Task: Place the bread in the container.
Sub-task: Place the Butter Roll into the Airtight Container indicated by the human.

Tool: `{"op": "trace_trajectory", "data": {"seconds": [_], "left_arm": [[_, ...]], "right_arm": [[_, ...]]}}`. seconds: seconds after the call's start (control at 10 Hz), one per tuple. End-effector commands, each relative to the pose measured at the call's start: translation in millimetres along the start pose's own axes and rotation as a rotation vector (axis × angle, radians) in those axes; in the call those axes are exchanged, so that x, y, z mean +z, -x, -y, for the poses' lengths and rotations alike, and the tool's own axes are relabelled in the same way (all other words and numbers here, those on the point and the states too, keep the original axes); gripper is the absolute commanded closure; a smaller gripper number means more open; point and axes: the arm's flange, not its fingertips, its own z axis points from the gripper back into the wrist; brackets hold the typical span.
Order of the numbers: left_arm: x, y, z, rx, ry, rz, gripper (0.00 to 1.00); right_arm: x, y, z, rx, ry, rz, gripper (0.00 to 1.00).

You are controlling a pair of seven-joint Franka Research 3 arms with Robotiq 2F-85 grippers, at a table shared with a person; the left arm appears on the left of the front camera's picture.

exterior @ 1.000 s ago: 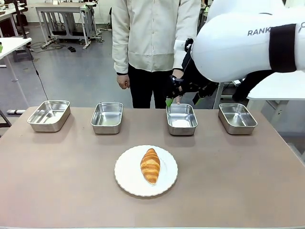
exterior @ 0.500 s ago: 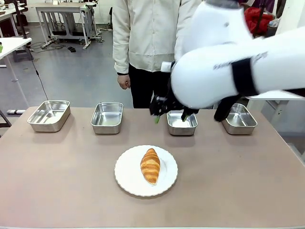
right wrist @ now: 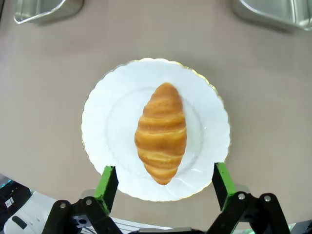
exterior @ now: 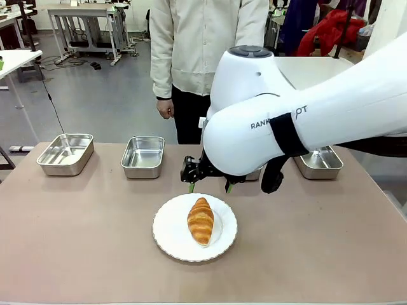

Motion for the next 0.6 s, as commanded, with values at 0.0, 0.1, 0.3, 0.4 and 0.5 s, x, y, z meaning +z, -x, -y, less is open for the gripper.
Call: {"op": "trace_trajectory", "data": {"seconds": [0.0,0.1,0.3,0.4,0.5], "left_arm": [[0.2,-1.5,1.7,-0.004,0.003,0.008,0.0],[0.2,-1.5,1.7,-0.004,0.003,0.008,0.0],[0.2,-1.5,1.7,-0.004,0.003,0.008,0.0],[0.2,-1.5,1.7,-0.004,0.003,0.008,0.0],[0.2,-1.5,1.7,-0.004,0.003,0.008,0.0]], "right_arm": [[-9.7,-0.8,-20.8,-0.028,0.032,-0.009,0.0],[-19.5,0.2,-25.8,-0.035,0.047,-0.033,0.0],[-36.7,-0.4,-32.5,-0.03,0.061,-0.071,0.0],[-44.8,-1.1,-33.8,-0.032,0.067,-0.078,0.0],[-51.6,-1.4,-34.4,-0.032,0.067,-0.088,0.0]]}}
